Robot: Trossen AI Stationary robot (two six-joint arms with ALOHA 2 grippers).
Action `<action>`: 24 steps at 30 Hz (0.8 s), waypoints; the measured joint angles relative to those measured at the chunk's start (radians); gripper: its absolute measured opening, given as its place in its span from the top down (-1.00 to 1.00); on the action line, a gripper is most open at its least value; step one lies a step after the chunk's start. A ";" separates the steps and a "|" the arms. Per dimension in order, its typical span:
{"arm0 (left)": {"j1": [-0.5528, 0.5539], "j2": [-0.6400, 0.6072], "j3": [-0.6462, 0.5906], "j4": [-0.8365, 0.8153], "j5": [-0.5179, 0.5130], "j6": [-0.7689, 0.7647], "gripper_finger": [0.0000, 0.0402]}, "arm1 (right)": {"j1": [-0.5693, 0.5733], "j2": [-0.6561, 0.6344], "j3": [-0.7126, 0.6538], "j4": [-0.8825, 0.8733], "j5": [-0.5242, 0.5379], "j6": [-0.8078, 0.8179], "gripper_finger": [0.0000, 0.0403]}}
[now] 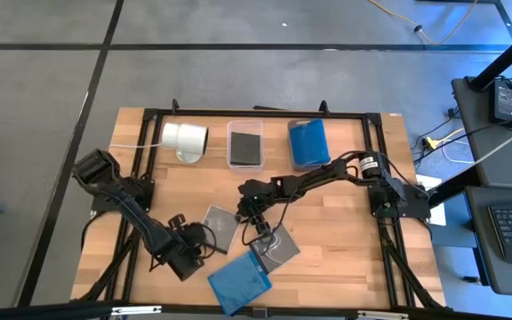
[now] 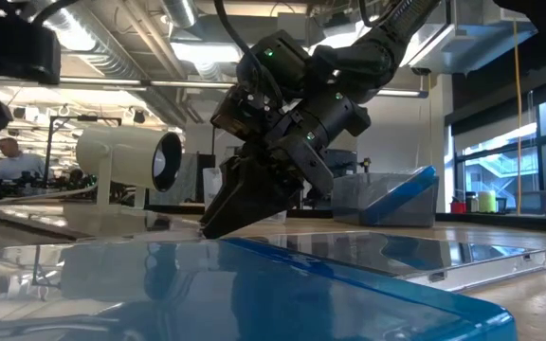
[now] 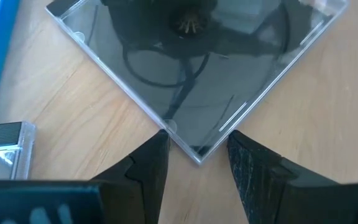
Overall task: Pick & place jewel cases by type
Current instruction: Put the left black cd case into the white bin
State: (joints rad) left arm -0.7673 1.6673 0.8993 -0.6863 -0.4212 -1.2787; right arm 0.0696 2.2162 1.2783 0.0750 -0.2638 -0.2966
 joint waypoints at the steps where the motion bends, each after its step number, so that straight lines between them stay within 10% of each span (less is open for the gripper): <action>1: 0.001 -0.006 0.000 -0.001 -0.003 0.000 0.09 | 0.000 0.000 0.000 0.000 0.000 0.000 0.17; 24: 0.003 -0.021 0.003 0.051 -0.007 0.055 0.09 | 0.000 0.000 -0.002 0.009 -0.001 0.000 0.17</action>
State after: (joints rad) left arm -0.7639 1.6459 0.9028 -0.6350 -0.4278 -1.2240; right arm 0.0696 2.2162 1.2766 0.0841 -0.2646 -0.2970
